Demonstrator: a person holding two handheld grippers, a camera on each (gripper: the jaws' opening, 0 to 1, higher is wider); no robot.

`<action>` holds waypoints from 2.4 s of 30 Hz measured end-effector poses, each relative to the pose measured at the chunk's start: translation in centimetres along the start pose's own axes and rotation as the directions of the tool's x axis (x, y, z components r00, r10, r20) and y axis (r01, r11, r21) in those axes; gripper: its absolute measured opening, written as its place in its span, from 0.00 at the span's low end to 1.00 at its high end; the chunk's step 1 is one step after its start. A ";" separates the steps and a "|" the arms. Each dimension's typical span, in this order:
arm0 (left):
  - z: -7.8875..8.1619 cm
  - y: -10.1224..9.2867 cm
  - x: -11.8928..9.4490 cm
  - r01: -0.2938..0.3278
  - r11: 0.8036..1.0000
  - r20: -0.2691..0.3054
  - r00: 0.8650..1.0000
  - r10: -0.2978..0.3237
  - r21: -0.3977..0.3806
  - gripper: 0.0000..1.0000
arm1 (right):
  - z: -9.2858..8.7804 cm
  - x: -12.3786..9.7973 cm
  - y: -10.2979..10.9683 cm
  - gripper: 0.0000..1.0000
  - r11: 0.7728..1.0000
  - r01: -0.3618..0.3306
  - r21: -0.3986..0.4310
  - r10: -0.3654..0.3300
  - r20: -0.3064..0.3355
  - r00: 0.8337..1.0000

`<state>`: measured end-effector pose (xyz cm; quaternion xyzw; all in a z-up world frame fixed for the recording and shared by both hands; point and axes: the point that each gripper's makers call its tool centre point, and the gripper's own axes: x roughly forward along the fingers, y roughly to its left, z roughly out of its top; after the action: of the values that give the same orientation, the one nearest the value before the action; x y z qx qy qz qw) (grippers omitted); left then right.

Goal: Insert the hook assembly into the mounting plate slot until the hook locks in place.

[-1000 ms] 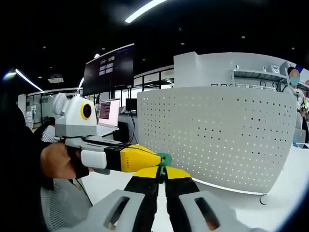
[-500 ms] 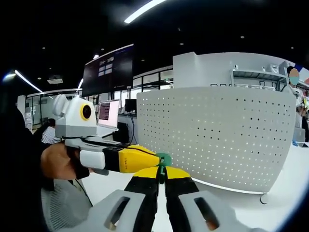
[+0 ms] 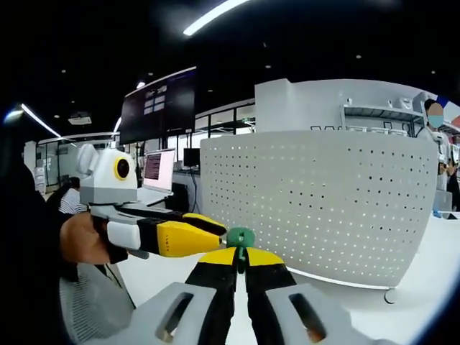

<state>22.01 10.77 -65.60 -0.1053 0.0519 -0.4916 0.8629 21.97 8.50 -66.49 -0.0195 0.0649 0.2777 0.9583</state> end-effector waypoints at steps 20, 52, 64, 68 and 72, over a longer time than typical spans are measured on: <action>-1.2 0.4 -1.2 -0.042 0.989 -0.034 0.998 0.047 0.139 0.62 | 0.8 -0.2 -1.2 0.01 0.999 0.039 -0.009 -0.039 0.021 0.999; -4.1 2.1 -3.0 -0.087 0.981 -0.080 0.992 0.102 0.171 0.61 | 8.7 1.3 -11.7 0.01 0.950 0.307 -0.056 -0.293 0.182 0.939; -4.6 2.2 -3.1 -0.086 0.981 -0.088 0.991 0.102 0.172 0.60 | 11.7 3.9 -15.3 0.01 0.926 0.370 -0.078 -0.346 0.223 0.911; -4.7 2.4 -3.2 -0.087 0.981 -0.089 0.991 0.104 0.175 0.60 | 12.3 4.9 -16.2 0.01 0.921 0.382 -0.076 -0.356 0.229 0.906; -4.7 2.5 -3.2 -0.088 0.981 -0.091 0.990 0.105 0.171 0.60 | 12.4 5.9 -17.1 0.01 0.917 0.392 -0.069 -0.368 0.227 0.902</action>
<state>21.55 14.13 -70.83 -0.0055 0.0584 -0.4563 0.8879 37.49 -1.95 -54.99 -0.0566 -0.0570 0.0890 0.9928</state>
